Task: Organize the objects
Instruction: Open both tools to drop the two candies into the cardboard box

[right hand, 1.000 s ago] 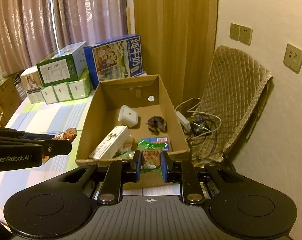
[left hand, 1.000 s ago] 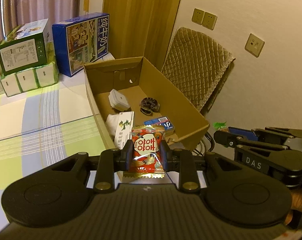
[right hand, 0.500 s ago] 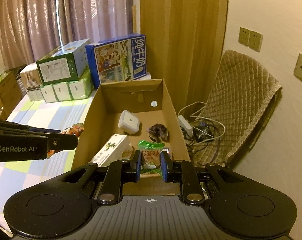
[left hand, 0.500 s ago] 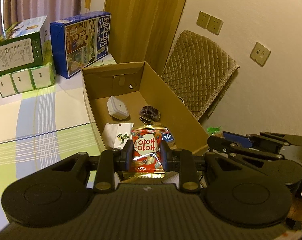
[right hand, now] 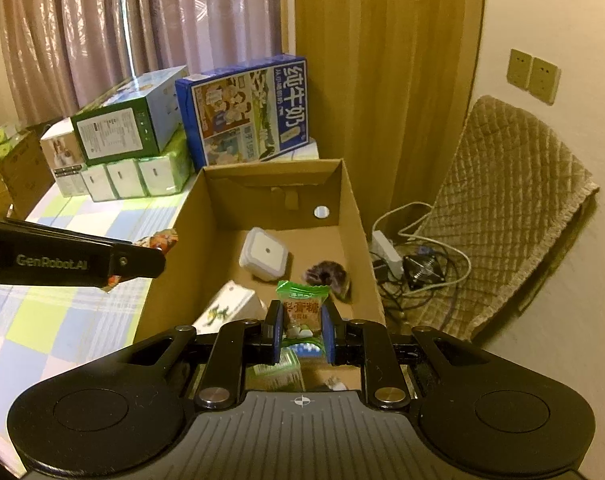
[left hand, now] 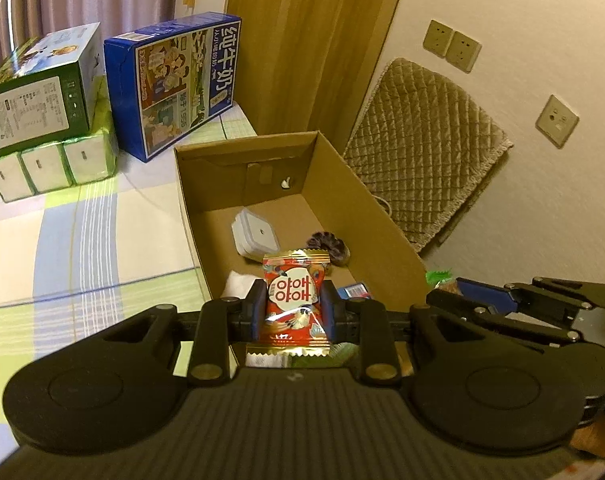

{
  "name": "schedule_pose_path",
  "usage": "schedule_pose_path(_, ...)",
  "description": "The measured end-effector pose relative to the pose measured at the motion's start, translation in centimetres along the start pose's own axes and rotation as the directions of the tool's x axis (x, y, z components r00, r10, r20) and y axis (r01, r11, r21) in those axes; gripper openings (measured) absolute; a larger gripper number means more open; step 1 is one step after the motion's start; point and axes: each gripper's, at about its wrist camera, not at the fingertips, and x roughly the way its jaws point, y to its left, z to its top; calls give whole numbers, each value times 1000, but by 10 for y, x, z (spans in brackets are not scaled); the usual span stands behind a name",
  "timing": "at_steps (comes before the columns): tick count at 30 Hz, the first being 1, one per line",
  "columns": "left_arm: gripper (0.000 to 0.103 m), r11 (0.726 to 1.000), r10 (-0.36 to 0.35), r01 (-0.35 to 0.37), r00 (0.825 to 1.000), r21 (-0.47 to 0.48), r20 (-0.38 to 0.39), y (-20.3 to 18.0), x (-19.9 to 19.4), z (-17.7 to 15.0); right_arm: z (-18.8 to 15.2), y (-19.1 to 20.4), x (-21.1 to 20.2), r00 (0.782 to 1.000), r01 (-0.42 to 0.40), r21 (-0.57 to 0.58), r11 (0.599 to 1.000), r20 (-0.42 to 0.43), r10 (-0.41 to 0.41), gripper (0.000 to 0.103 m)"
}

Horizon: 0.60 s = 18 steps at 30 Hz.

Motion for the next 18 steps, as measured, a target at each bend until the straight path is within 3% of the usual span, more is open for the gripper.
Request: schedule_pose_path(18,25,999,25,-26,999,-25,-31,21,63,36,26,-17,63,998,-39,41,998,-47,41,17)
